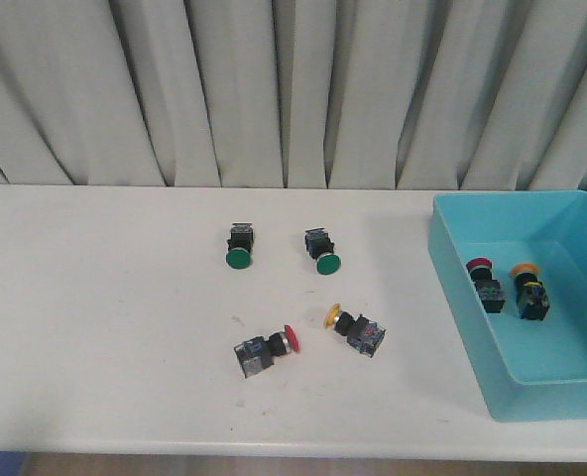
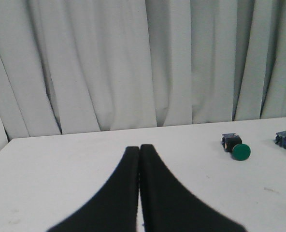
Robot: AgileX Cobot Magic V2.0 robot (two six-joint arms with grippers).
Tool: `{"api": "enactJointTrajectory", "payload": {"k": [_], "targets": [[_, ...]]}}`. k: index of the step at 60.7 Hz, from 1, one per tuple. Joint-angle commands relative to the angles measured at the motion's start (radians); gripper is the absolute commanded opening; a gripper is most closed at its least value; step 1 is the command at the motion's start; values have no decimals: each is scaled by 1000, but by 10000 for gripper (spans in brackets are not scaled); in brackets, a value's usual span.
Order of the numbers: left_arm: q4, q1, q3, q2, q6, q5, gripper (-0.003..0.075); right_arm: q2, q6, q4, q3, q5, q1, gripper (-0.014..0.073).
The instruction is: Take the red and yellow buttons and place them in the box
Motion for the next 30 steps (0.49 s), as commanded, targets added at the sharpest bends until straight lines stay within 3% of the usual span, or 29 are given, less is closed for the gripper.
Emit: {"api": "enactJointTrajectory", "payload": {"k": [1, 30], "targets": [[-63, -6, 48, -15, 82, -68, -6, -6, -2, 20, -29, 5, -6, -8], [-3, -6, 48, -15, -2, -68, -6, -6, -3, 20, -29, 5, -6, -8]]}}
